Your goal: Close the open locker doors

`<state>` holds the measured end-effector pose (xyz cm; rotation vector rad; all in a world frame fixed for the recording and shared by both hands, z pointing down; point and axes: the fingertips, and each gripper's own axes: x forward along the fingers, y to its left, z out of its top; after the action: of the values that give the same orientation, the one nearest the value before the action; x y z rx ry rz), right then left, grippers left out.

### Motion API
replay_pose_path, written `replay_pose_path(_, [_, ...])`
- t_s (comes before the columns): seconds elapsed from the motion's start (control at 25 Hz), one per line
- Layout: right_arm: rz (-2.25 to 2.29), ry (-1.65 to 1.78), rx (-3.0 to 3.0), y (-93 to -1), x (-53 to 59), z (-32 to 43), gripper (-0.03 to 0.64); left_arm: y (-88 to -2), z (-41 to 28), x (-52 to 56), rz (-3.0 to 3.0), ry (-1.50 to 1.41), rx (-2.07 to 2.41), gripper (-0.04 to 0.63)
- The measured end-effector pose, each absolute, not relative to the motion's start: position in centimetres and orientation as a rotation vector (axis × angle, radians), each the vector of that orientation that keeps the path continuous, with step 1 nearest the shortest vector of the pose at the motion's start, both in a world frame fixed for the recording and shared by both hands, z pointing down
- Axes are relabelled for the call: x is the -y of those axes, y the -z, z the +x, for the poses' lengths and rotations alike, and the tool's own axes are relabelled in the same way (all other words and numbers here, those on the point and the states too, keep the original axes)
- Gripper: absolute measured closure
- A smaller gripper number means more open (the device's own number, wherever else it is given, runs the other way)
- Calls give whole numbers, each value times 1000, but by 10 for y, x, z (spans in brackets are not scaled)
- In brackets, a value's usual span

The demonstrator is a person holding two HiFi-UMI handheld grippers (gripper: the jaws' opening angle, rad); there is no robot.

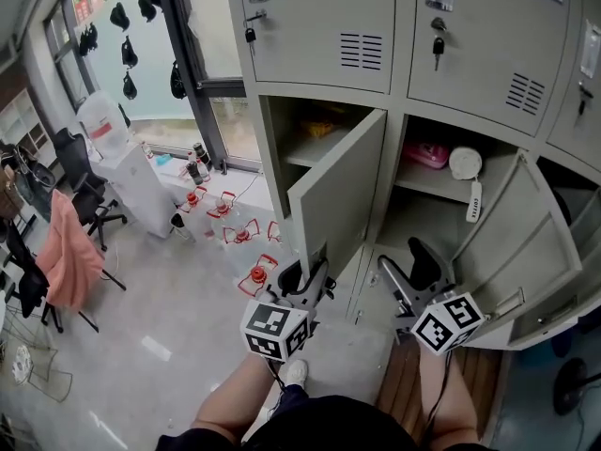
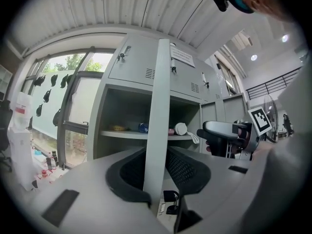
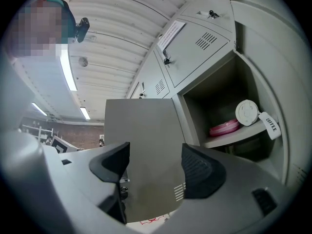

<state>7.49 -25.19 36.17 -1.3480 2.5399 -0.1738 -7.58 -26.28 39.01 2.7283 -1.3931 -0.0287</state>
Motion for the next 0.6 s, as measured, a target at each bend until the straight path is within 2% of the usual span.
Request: replay_pose_path(0.6, [-1316,229,-2581,-370,306,5,293,-390,-129,314,2719,40,1382,439])
